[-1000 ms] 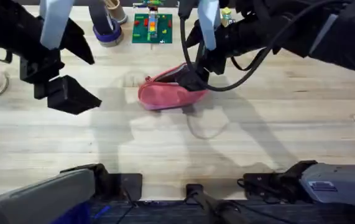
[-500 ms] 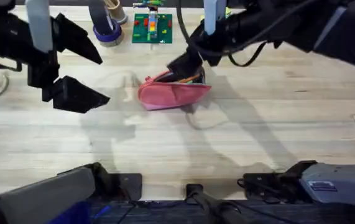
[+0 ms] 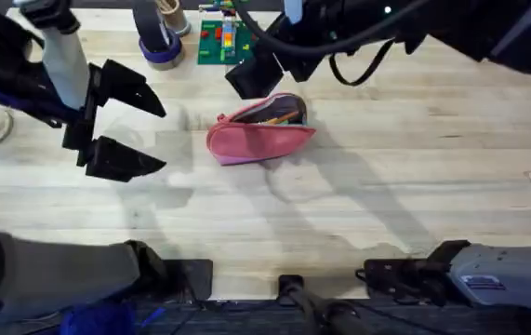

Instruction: Unzip the bag, pick up the pens from the table one at a time and place them inside, then zip the bag closed.

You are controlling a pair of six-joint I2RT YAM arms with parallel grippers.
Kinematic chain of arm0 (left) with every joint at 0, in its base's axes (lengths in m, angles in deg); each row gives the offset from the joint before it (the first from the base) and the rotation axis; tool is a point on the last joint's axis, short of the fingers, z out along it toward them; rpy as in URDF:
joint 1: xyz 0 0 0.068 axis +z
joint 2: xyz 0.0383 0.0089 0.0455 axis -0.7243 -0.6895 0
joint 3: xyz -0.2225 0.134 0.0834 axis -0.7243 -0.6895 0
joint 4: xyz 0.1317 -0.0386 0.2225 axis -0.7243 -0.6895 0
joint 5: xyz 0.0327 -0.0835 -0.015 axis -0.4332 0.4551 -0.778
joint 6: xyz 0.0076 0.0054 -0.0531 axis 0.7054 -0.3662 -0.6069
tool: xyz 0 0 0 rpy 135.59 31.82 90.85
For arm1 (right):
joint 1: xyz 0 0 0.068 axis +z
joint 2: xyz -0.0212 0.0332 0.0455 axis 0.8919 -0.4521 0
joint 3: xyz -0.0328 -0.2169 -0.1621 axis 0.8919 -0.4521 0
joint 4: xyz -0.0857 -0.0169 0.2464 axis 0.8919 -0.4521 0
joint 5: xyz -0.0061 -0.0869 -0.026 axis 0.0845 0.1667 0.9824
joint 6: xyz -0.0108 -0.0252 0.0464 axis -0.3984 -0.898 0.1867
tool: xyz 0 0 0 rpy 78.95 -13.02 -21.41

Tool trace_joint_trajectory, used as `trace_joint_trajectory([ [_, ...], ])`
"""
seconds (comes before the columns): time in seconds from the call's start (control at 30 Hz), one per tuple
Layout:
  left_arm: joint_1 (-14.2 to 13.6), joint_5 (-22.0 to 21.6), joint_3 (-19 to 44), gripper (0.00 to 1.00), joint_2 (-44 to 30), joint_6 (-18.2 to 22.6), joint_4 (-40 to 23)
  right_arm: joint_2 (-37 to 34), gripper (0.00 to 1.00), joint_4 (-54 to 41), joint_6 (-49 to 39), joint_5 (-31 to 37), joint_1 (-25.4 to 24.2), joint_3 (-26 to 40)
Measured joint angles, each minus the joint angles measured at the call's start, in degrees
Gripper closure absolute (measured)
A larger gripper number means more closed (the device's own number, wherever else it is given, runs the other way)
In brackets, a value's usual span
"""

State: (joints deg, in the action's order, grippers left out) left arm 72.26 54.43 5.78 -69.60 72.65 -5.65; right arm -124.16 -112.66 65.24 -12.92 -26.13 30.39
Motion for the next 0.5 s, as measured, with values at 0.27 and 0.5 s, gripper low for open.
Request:
trace_joint_trajectory([
  [0.27, 4.48, 4.64, -0.10, 0.007, -9.87, 8.12, 1.40, 0.00, 0.005, -11.18, 7.80, 0.99, -0.02, 0.92],
  [0.5, 4.96, 5.84, -0.10, 0.007, -14.04, 8.72, 3.56, 0.00, 0.005, -15.00, 10.76, -0.94, -0.02, 0.99],
])
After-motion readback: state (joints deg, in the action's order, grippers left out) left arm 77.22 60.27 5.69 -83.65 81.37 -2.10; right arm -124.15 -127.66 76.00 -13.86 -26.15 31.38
